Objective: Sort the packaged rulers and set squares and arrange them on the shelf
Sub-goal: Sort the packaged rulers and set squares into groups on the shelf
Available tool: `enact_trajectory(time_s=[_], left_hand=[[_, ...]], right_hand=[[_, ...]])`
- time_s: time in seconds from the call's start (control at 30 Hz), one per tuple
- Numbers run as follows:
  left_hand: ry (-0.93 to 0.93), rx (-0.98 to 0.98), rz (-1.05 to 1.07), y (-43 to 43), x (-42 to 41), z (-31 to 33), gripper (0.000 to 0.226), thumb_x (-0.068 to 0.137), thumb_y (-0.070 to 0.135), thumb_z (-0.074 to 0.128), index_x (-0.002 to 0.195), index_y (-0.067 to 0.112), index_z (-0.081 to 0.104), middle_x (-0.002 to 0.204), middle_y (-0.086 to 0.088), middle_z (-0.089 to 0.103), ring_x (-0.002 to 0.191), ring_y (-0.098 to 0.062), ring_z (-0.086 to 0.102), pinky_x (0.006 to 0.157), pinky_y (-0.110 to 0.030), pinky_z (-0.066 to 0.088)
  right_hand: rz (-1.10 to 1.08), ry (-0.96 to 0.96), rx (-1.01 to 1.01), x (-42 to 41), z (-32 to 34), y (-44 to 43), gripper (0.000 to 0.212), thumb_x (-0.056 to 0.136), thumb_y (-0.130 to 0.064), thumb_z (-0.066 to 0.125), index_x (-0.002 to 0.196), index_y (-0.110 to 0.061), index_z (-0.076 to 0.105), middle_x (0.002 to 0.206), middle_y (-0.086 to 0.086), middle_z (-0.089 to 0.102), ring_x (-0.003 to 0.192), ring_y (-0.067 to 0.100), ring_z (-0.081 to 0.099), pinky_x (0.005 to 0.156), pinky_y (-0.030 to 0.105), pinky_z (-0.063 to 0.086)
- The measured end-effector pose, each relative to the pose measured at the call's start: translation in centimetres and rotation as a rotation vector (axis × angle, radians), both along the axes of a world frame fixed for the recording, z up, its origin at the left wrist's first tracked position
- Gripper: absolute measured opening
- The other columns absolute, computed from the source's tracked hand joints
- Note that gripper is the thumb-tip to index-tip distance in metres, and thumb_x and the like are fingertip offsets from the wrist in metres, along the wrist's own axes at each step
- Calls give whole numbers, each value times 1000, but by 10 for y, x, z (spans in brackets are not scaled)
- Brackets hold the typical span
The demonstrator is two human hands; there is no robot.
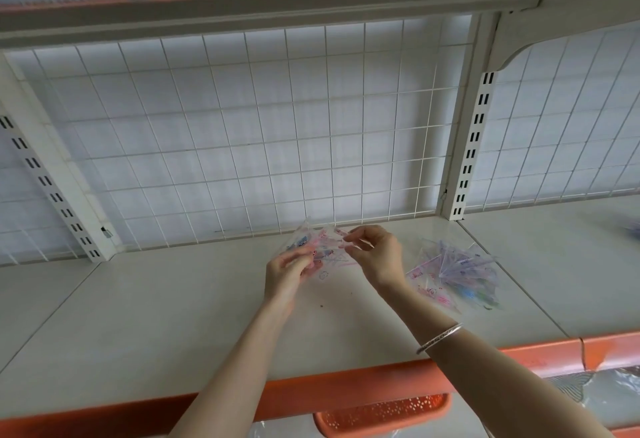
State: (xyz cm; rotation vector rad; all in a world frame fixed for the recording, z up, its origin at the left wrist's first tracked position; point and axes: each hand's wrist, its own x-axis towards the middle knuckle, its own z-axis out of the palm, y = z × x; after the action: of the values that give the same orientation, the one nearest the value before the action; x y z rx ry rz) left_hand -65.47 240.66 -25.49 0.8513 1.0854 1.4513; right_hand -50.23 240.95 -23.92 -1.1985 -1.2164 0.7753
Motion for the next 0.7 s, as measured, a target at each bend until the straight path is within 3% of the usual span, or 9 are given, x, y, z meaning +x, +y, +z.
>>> enact_trajectory(time_s=[0.07,0.23,0.37,0.6,0.7], left_hand=[[-40,-6,-15,-1,0,2,19,84,-16,52,77,-5,66,81,-18,67,79,-28,66,66,-25,58],[-215,-26,-54,-2,-1,7,21,92,0,47,104,-1,64,98,-18,71,83,-33,68,66,-32,60],[-5,32,-82,-1,-3,-3,24,83,13,71,97,-6,71,97,-19,72,94,-31,68,79,-30,57],[71,62,-10,-4,-3,-4,24,81,-1,71,105,-3,69,98,-11,71,82,-19,70,70,-22,57],[168,94,51,-3,-6,-6,26,80,-5,70,106,0,69,94,2,70,76,-12,71,75,-23,58]], right_hand=[[-8,-79,13,-1,-4,0,22,74,15,64,75,-7,69,96,9,61,84,14,65,82,9,49],[8,-134,20,0,-2,-2,23,75,13,63,83,-6,74,96,1,58,86,10,63,82,5,46],[32,-104,-10,2,1,-5,22,78,8,60,84,-6,75,97,1,60,86,6,61,79,6,47],[1,82,-159,10,5,2,21,72,8,71,75,-12,69,75,0,70,68,8,65,64,17,49],[-14,238,-202,15,8,7,26,69,13,71,74,-12,68,76,5,68,72,17,64,77,29,55]])
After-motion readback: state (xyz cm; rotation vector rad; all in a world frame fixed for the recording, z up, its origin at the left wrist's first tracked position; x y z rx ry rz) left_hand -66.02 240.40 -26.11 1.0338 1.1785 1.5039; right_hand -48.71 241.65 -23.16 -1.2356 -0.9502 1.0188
